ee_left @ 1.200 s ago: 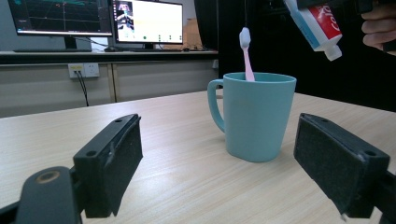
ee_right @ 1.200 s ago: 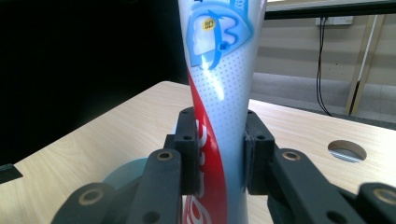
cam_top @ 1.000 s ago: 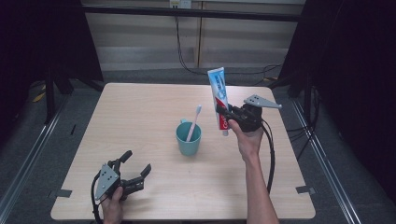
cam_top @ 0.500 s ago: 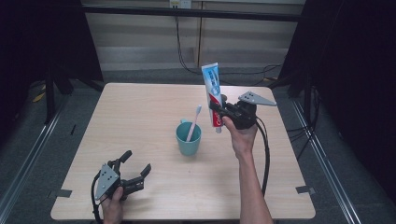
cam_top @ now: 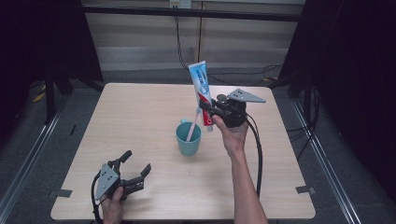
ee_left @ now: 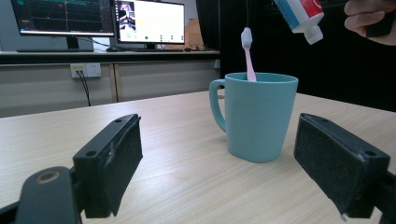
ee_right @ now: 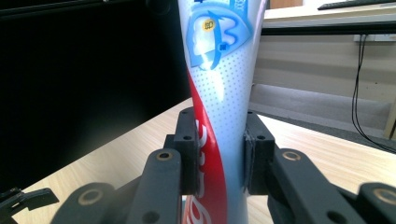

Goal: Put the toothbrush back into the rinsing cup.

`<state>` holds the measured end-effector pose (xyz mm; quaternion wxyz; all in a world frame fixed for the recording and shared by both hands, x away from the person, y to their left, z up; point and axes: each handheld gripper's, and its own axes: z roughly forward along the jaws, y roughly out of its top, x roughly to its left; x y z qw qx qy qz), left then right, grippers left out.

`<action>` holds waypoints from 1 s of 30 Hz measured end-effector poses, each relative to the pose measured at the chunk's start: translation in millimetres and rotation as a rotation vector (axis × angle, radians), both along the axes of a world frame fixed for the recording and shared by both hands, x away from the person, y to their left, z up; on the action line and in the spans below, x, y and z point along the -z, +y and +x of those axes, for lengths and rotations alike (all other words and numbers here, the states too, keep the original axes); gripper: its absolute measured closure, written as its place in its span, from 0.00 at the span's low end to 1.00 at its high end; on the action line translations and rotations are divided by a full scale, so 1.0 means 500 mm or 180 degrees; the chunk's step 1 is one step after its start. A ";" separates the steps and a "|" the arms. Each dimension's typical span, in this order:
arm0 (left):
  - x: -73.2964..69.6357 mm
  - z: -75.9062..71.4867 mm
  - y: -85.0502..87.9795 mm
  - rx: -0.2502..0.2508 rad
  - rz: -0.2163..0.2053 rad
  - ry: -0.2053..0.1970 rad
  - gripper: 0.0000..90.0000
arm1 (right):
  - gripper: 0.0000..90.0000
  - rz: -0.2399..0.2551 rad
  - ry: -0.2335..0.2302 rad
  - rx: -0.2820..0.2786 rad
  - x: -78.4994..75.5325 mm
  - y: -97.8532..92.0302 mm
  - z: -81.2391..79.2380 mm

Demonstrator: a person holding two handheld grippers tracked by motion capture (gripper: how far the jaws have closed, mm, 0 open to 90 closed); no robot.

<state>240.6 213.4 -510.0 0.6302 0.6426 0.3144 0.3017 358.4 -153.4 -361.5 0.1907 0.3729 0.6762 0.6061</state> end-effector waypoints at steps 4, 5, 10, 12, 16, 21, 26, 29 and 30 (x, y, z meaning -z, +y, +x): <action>0.000 0.000 -0.001 0.0007 -0.0021 0.0001 0.17 | 0.80 0.0011 -0.0009 -0.0035 0.000 0.011 0.002; 0.000 0.000 -0.001 -0.0001 -0.0014 -0.0004 0.17 | 0.80 0.0023 -0.0010 -0.0050 0.000 0.014 0.003; 0.000 0.000 -0.001 -0.0020 -0.0024 0.0001 0.17 | 0.80 0.0062 -0.0015 -0.0086 0.001 0.028 0.006; 0.001 0.000 -0.002 0.0027 -0.0041 0.0020 0.17 | 0.80 0.0059 -0.0007 -0.0105 0.002 0.036 0.008; 0.000 0.000 -0.001 -0.0010 -0.0018 0.0001 0.17 | 0.80 0.0059 0.0005 -0.0146 0.008 0.048 0.011; 0.000 0.000 -0.001 -0.0011 -0.0016 -0.0001 0.17 | 0.80 0.0051 0.0029 -0.0193 0.015 0.063 0.013; 0.000 0.000 0.000 -0.0027 0.0013 -0.0007 0.17 | 0.80 0.0034 0.0054 -0.0233 0.028 0.071 0.014; 0.000 0.000 0.000 -0.0043 0.0005 -0.0015 0.17 | 0.80 0.0013 0.0072 -0.0249 0.039 0.076 0.019; 0.000 0.000 0.000 -0.0039 0.0000 -0.0012 0.17 | 0.80 0.0011 0.0089 -0.0252 0.044 0.079 0.021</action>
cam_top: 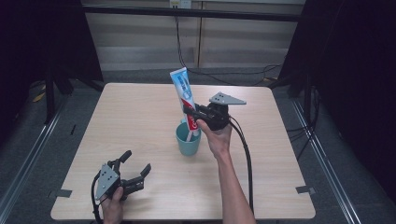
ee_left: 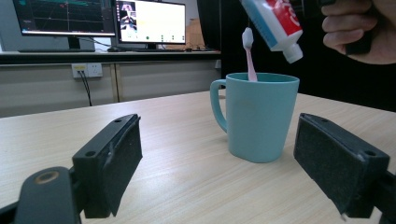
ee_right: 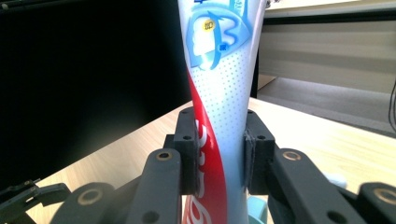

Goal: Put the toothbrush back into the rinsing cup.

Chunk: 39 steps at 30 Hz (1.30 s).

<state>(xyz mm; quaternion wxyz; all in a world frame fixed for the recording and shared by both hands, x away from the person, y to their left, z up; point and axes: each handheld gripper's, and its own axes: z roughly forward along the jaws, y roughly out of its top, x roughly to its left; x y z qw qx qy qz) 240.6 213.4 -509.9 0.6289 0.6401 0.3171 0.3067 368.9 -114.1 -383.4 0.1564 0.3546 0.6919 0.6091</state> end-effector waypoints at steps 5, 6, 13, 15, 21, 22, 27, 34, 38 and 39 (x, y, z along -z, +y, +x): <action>0.000 0.000 0.000 -0.0004 -0.0009 -0.0007 0.17 | 0.80 -0.0064 0.0059 -0.0054 0.023 0.014 0.014; 0.000 0.000 -0.001 -0.0004 -0.0008 -0.0006 0.17 | 0.80 -0.0071 0.0068 -0.0052 0.028 0.015 0.016; 0.000 0.000 0.000 -0.0002 0.0014 -0.0009 0.17 | 0.80 -0.0075 0.0166 -0.0026 0.060 0.012 0.021; 0.000 0.000 0.000 -0.0002 0.0014 -0.0008 0.17 | 0.80 -0.0088 0.0184 -0.0036 0.066 0.014 0.021; 0.000 0.000 -0.001 -0.0003 -0.0011 -0.0008 0.17 | 0.80 -0.0089 0.0227 -0.0042 0.078 0.016 0.020; 0.000 0.000 -0.001 -0.0003 -0.0009 -0.0008 0.17 | 0.80 -0.0094 0.0236 -0.0039 0.083 0.015 0.018; 0.000 0.000 0.000 0.0003 -0.0003 -0.0001 0.17 | 0.80 -0.0102 0.0290 -0.0001 0.097 0.012 0.016; 0.000 0.000 0.000 0.0002 -0.0001 -0.0001 0.17 | 0.79 -0.0139 0.0315 -0.0029 0.119 0.018 0.009; 0.000 0.000 0.000 0.0001 -0.0001 -0.0001 0.17 | 0.79 -0.0181 0.0344 -0.0013 0.125 0.018 0.007; 0.000 0.000 0.000 0.0002 0.0000 0.0000 0.17 | 0.79 -0.0193 0.0339 -0.0016 0.125 0.018 0.007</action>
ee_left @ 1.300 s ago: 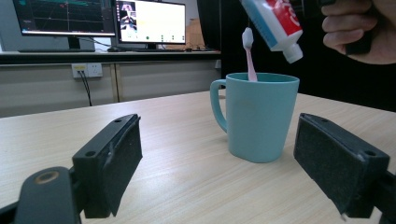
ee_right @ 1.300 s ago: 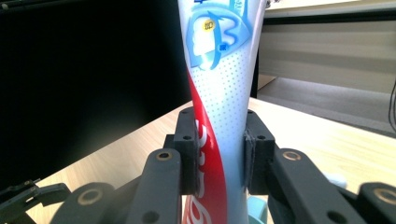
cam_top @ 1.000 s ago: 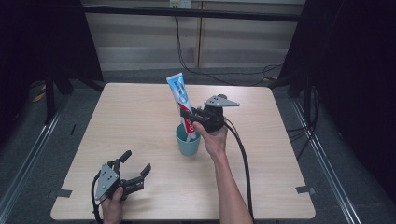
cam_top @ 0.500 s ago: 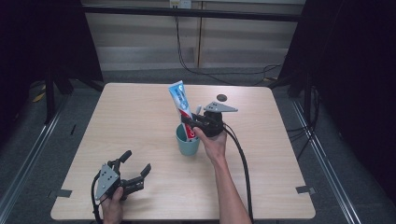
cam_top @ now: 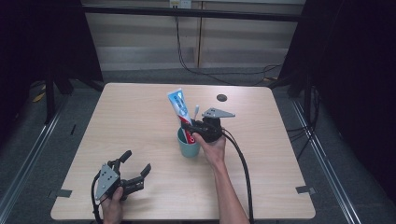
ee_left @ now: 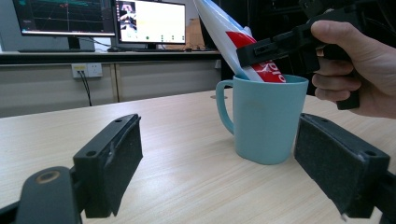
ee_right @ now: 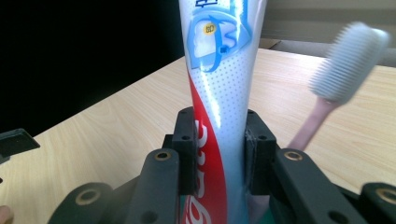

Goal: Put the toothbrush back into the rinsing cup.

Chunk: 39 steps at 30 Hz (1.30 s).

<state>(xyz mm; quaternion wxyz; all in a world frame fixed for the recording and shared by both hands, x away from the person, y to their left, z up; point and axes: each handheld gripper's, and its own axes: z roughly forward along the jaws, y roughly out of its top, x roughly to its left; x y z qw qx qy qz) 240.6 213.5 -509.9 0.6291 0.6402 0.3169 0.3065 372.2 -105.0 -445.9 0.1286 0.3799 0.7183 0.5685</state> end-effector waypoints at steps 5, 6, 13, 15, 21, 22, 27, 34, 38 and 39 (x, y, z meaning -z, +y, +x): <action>0.000 0.000 0.000 0.0001 -0.0001 0.0000 0.17 | 0.78 0.0002 -0.0010 -0.0008 0.000 -0.002 -0.002; 0.000 0.000 0.000 0.0000 -0.0001 0.0000 0.17 | 0.78 -0.0008 -0.0007 -0.0008 -0.001 -0.002 -0.003; 0.000 0.000 0.000 0.0001 -0.0002 -0.0001 0.17 | 0.78 -0.0085 -0.0013 -0.0013 -0.006 -0.002 -0.005; 0.000 0.000 0.000 0.0001 -0.0002 0.0000 0.17 | 0.78 -0.0097 -0.0016 -0.0013 -0.007 -0.003 -0.006; 0.000 0.000 0.000 0.0001 -0.0002 0.0000 0.17 | 0.78 -0.0151 -0.0022 -0.0005 -0.009 -0.006 -0.009; 0.000 0.000 0.000 0.0001 -0.0001 -0.0001 0.17 | 0.77 -0.0158 -0.0020 -0.0013 -0.010 -0.006 -0.010; 0.000 0.000 0.000 -0.0001 -0.0001 0.0001 0.17 | 0.78 -0.0139 -0.0027 -0.0020 -0.018 -0.017 -0.012; 0.000 0.000 0.000 0.0002 -0.0003 0.0001 0.17 | 0.79 -0.0172 -0.0029 -0.0038 -0.019 -0.018 -0.017; 0.000 0.000 0.000 0.0002 -0.0002 0.0000 0.17 | 0.79 -0.0207 -0.0043 -0.0061 -0.020 -0.020 -0.022; 0.000 0.000 0.000 0.0003 -0.0003 0.0000 0.17 | 0.79 -0.0199 -0.0042 -0.0060 -0.020 -0.021 -0.022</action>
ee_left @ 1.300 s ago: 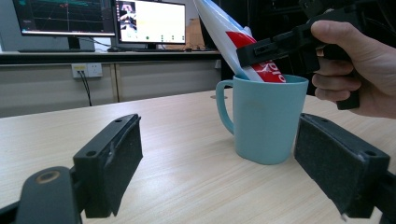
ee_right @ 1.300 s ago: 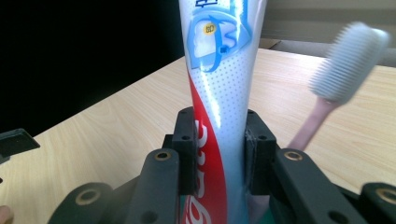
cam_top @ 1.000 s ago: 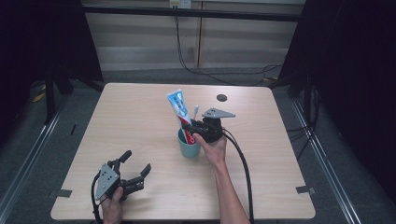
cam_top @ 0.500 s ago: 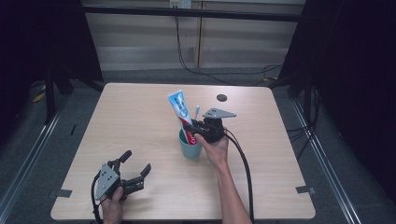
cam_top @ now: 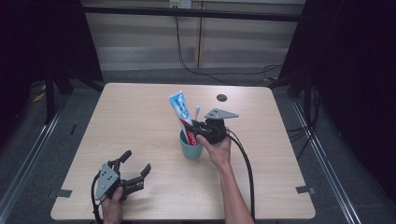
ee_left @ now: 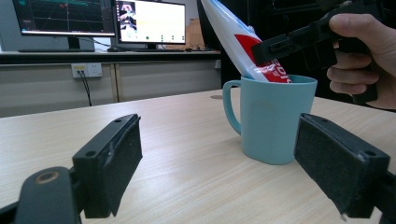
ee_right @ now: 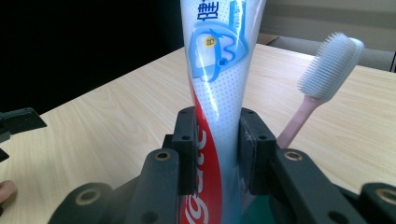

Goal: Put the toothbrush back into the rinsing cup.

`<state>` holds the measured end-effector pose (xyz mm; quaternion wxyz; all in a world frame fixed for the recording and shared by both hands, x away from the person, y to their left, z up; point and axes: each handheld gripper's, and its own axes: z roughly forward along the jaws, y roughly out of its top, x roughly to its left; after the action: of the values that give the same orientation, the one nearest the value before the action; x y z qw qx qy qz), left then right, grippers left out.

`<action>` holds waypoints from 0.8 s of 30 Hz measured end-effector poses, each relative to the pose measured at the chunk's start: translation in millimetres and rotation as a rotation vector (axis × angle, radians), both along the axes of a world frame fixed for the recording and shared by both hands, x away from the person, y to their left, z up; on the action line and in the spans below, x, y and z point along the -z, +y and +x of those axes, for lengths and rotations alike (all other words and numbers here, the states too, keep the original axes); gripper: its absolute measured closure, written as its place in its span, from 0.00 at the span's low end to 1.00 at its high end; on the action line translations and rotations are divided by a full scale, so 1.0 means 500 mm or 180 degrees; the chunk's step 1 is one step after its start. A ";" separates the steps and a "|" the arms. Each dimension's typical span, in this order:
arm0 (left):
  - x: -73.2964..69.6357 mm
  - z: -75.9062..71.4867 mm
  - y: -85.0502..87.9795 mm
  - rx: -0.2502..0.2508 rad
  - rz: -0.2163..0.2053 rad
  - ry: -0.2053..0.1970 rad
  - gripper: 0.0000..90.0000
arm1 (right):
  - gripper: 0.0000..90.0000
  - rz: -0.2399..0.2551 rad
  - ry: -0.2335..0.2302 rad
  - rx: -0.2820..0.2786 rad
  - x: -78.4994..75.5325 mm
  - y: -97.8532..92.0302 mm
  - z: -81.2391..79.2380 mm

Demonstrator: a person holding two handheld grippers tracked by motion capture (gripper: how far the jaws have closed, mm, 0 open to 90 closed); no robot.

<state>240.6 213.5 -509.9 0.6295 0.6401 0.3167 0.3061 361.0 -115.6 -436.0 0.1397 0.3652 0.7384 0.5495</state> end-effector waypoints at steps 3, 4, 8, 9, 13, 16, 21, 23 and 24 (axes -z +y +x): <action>0.000 0.000 0.000 0.0000 -0.0001 0.0000 0.17 | 0.79 0.0060 -0.0003 0.0020 0.005 -0.007 -0.004; 0.000 0.000 0.000 0.0000 0.0000 -0.0001 0.17 | 0.78 0.0071 -0.0008 0.0010 0.006 -0.009 -0.005; 0.000 0.000 -0.001 0.0016 -0.0020 0.0008 0.17 | 0.79 0.0042 0.0003 0.0021 0.006 -0.015 -0.011; 0.000 0.000 0.000 0.0004 -0.0005 0.0002 0.17 | 0.78 0.0033 -0.0002 0.0012 0.006 -0.015 -0.011; 0.000 0.001 0.000 0.0017 -0.0010 0.0000 0.17 | 0.78 -0.0012 0.0012 -0.0018 0.009 -0.018 -0.017; 0.000 0.001 0.000 0.0014 -0.0013 0.0004 0.17 | 0.78 -0.0054 0.0048 0.0002 0.018 -0.023 -0.019; 0.000 0.000 -0.001 0.0011 -0.0023 0.0011 0.17 | 0.78 -0.0036 0.0101 0.0021 0.033 -0.032 -0.025; 0.000 0.000 -0.001 0.0013 -0.0024 0.0011 0.17 | 0.78 -0.0035 0.0096 0.0035 0.034 -0.035 -0.027; 0.000 0.000 -0.001 0.0014 -0.0016 0.0010 0.17 | 0.77 -0.0033 0.0101 0.0025 0.034 -0.037 -0.028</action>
<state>240.6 213.0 -510.0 0.6313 0.6397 0.3171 0.3029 346.9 -133.9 -452.9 0.1320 0.3760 0.7419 0.5393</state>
